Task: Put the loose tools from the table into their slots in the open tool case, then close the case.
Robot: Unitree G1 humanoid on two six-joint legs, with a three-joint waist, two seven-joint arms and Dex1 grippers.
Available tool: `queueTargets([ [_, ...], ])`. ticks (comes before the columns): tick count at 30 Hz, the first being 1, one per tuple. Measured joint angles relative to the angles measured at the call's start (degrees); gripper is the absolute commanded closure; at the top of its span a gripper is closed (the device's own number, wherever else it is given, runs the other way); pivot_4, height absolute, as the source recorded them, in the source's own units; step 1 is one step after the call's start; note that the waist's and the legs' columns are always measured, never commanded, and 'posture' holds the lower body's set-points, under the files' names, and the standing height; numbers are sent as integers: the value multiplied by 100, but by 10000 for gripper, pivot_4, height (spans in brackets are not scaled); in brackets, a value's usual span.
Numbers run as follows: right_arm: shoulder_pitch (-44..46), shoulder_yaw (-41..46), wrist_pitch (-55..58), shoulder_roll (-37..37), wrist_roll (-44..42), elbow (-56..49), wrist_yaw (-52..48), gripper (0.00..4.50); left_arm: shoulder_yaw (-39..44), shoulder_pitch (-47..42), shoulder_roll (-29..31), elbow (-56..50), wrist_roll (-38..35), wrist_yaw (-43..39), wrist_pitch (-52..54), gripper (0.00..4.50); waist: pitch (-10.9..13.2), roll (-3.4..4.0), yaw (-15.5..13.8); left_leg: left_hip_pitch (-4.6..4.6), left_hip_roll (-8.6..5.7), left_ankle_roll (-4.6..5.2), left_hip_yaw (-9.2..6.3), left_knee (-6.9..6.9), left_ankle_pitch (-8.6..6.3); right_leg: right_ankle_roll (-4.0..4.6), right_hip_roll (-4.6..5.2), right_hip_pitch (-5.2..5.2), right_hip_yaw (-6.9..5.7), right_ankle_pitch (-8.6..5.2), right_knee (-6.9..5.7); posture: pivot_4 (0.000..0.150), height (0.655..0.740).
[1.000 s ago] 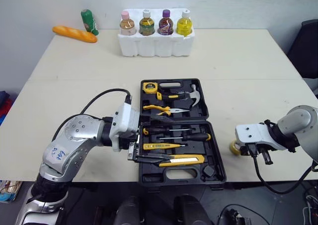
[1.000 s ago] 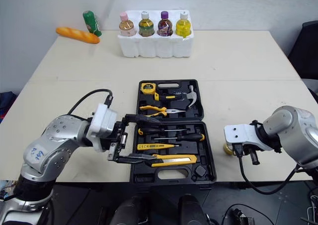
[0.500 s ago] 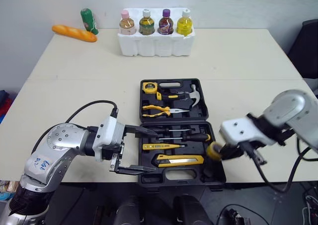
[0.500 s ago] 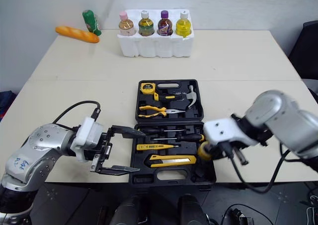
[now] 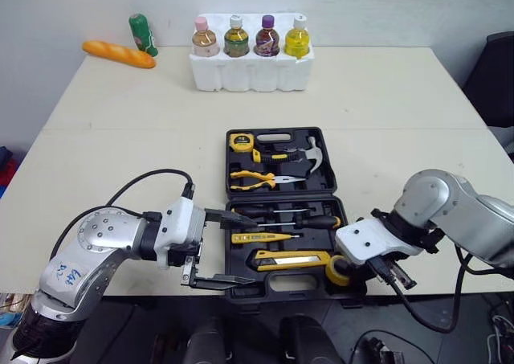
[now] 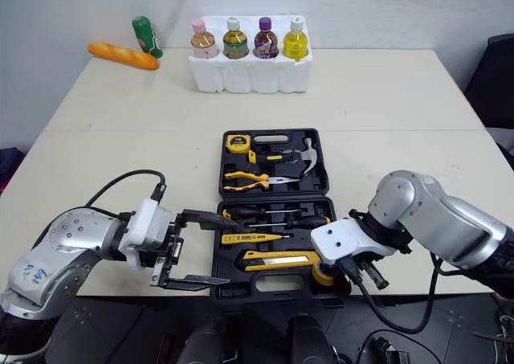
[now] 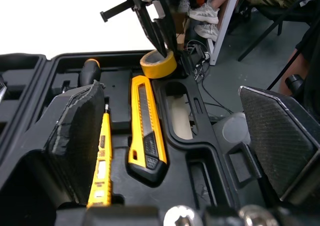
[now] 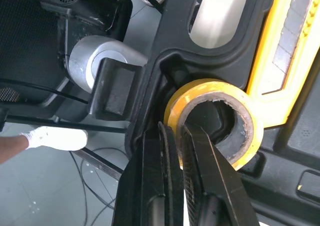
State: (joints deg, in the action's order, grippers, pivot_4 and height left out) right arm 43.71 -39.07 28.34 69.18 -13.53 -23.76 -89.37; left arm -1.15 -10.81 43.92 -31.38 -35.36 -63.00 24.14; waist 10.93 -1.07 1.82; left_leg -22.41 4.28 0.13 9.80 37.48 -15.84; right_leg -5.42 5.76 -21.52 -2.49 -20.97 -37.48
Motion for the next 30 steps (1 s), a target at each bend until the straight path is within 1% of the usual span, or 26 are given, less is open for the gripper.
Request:
queueTargets([
  [10, -162, 68, -262, 22, 176, -86, -4, 44267, -61, -32, -1, 19, 161, -22, -81, 0, -9, -14, -2, 1, 1, -1, -1, 1, -1, 0, -1, 2, -2, 0, 0, 1500, 7400],
  [17, -272, 27, -282, 302, 208, -218, -3, 44267, -109, -129, -2, 55, 192, -66, -111, 0, -9, -15, -19, 0, -4, 3, -3, -2, -3, 0, 8, 2, -4, 0, 1, 1500, 7400],
  [23, -312, 59, -295, 66, 446, -175, -24, 44267, -142, -151, -21, 76, 219, -88, -116, 0, -13, -22, 9, 1, 5, 1, -1, 0, -2, 2, -1, 3, -3, -1, 2, 1500, 7400],
  [25, -314, 62, -343, 61, 446, -170, -24, 36697, -175, -166, -40, 76, 227, -87, -117, 0, -15, -24, 24, 2, 10, -2, -1, 1, -2, 2, -7, 3, -3, -1, 1, 1500, 7400],
  [26, -314, 44, -358, 106, 341, -174, -24, 34906, -181, -167, -42, 76, 227, -88, -113, 0, -14, -24, 21, 2, 11, -3, -1, 0, -2, 4, -8, 2, -4, -2, 1, 1500, 7400],
  [27, -315, 0, -359, 174, 257, -173, -20, 30063, -183, -165, -41, 76, 226, -89, -104, 0, -14, -22, 14, 1, 11, -3, -1, -2, -2, 4, -7, 1, -3, -2, 1, 1500, 7400],
  [28, -309, 0, -358, 242, 178, -164, -19, 26930, -187, -165, -41, 76, 226, -90, -91, 0, -13, -21, 11, 1, 10, -4, 0, -3, -2, 6, -6, -1, -3, -3, 1, 1500, 7400],
  [29, -309, -11, -377, 300, 95, -158, -20, 21352, -193, -165, -39, 77, 225, -91, -83, 0, -13, -22, 6, 1, 11, -5, -1, -5, -3, 7, -7, -1, -4, -4, 2, 1500, 7400],
  [30, -309, -11, -442, 325, 33, -128, -20, 21352, -225, -167, -42, 79, 226, -89, -76, 0, -13, -22, 2, 1, 11, -5, -1, -5, -4, 8, -6, -1, -4, -4, 2, 1500, 7400],
])
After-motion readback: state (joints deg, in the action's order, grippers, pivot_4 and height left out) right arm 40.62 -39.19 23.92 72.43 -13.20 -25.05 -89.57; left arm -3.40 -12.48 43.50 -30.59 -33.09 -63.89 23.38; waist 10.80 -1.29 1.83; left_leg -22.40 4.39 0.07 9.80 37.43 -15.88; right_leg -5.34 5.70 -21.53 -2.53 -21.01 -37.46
